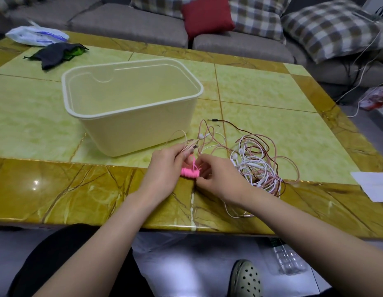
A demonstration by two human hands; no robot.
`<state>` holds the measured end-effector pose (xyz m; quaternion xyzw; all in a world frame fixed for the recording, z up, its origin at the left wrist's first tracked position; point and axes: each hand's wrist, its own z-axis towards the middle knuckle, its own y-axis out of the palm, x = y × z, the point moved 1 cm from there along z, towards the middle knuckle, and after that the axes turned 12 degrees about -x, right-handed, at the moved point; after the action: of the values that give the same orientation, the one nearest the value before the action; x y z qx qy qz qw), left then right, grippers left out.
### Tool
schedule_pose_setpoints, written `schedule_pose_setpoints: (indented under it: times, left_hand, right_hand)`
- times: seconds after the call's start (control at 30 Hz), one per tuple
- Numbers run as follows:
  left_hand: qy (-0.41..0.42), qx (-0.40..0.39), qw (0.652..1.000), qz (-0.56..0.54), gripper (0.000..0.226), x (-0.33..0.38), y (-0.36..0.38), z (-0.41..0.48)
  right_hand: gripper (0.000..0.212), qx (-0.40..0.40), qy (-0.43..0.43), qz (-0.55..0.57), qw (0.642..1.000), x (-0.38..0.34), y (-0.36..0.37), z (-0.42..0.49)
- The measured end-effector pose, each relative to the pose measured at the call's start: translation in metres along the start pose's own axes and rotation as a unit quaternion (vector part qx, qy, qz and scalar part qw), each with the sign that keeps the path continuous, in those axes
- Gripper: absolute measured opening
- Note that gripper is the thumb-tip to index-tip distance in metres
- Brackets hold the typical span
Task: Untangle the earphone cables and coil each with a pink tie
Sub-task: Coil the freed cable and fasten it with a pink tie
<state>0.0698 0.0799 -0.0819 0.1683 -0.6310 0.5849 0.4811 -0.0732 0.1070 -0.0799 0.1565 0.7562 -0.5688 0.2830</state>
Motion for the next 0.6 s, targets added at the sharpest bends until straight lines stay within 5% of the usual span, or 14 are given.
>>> schedule_pose_setpoints:
  times: [0.4,0.6]
  left_hand:
    - [-0.005,-0.039,0.999,0.029,0.039,0.004,0.013,-0.008]
    - [0.001,-0.045,0.998,0.050,0.030,0.000,0.015,-0.007]
  right_hand:
    - [0.021,0.030,0.008,0.068,0.997,0.005,0.009,-0.006]
    - [0.037,0.036,0.003,0.090,0.995,0.008,0.007,-0.012]
